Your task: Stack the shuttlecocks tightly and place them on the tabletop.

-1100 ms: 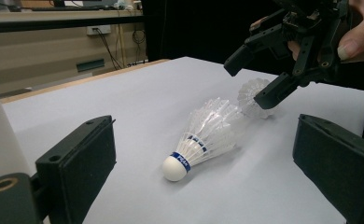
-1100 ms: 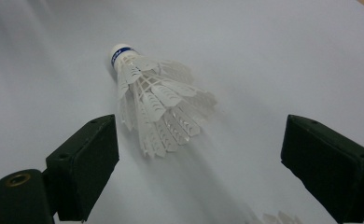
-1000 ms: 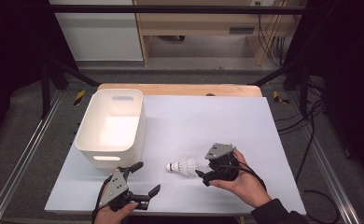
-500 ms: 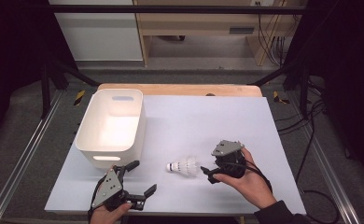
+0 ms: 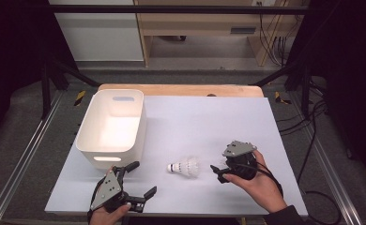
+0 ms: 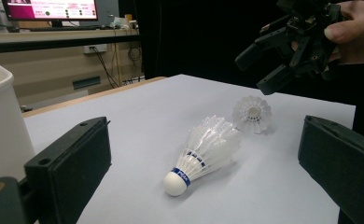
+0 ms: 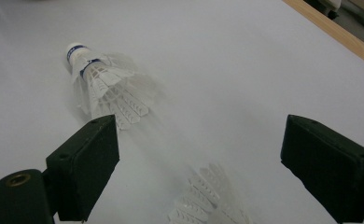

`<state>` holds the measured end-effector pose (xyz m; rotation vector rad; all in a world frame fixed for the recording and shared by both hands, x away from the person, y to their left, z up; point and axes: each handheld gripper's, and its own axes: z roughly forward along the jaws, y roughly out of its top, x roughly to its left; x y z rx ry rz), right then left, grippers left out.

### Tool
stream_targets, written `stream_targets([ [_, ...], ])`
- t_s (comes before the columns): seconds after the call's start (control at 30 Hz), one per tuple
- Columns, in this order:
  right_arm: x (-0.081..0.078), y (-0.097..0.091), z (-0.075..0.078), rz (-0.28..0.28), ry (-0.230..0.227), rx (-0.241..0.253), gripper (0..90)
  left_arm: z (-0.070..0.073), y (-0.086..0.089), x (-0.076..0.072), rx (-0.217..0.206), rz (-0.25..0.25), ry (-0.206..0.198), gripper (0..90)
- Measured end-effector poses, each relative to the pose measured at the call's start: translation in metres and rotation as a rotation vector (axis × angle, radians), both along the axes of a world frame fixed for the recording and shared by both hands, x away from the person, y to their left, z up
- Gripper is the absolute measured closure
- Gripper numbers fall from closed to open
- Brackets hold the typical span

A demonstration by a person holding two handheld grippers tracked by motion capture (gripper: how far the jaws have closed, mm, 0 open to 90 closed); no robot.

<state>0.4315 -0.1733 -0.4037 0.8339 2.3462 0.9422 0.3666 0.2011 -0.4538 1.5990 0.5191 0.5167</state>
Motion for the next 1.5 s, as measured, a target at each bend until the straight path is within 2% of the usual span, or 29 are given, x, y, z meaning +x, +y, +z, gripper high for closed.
stream_targets([
  [0.47,0.005,-0.015,-0.018,-0.11,0.038,0.006,23.9,-0.001,-0.001,0.0,0.004,-0.006,0.003,2.2],
  [0.7,0.005,-0.019,-0.029,-0.14,0.07,0.01,28.5,-0.001,-0.001,0.0,0.006,-0.009,0.004,2.3],
  [0.9,0.0,-0.023,-0.034,-0.156,0.079,0.011,29.2,-0.001,-0.001,0.001,0.007,-0.009,0.006,2.3],
  [1.1,-0.008,-0.035,-0.038,-0.192,0.082,0.02,31.1,-0.001,-0.001,0.0,0.01,0.002,0.003,2.5],
  [1.13,-0.011,-0.041,-0.04,-0.206,0.085,0.027,31.4,-0.001,0.0,0.001,0.01,0.028,0.003,3.0],
  [1.4,-0.026,-0.06,-0.046,-0.264,0.109,0.066,33.3,-0.001,0.002,0.002,0.0,0.025,0.008,3.1],
  [1.5,-0.029,-0.067,-0.047,-0.278,0.105,0.072,38.2,-0.002,0.001,0.002,0.005,0.02,0.012,3.1],
])
